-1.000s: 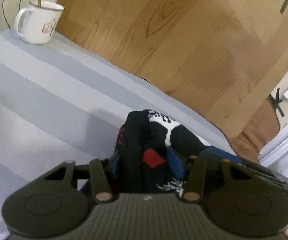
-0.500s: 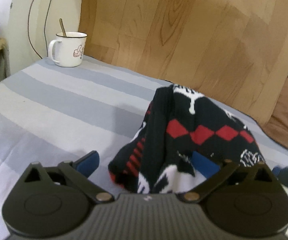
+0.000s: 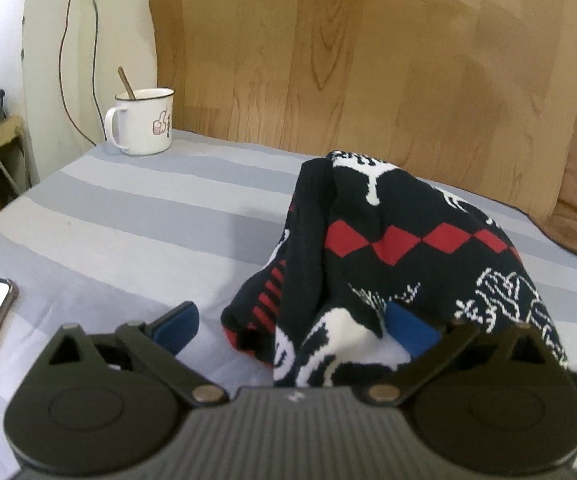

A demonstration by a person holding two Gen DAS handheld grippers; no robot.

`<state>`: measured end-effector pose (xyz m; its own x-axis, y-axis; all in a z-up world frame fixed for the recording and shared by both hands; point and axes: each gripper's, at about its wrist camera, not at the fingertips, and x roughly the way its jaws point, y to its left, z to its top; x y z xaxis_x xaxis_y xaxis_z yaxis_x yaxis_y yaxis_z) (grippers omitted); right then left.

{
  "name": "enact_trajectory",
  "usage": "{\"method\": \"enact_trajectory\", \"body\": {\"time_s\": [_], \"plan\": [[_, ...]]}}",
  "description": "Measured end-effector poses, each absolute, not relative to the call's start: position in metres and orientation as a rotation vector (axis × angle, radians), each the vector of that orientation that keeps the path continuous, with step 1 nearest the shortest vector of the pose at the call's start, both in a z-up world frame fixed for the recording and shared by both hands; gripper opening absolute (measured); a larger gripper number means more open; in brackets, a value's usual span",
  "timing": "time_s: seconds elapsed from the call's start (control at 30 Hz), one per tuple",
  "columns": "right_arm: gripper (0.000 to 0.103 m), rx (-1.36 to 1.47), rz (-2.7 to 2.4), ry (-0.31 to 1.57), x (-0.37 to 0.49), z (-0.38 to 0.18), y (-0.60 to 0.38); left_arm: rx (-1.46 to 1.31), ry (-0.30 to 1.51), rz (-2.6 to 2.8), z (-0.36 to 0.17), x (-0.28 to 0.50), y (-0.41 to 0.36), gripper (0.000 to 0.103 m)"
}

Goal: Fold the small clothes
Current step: 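Lay the folded bundle on the bed and press it with both grippers, then hold the folded sweater bundle down with both grippers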

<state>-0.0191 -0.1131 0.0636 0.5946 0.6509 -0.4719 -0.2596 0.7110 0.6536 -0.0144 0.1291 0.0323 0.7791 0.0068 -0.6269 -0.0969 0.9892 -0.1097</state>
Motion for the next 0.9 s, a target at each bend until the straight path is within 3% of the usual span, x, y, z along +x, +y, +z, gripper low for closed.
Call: {"method": "enact_trajectory", "body": {"time_s": [0.9], "plan": [[0.091,0.583,0.565,0.743,-0.023,0.064,-0.116,-0.153,0.647,-0.012,0.021,-0.016,0.141,0.103]]}}
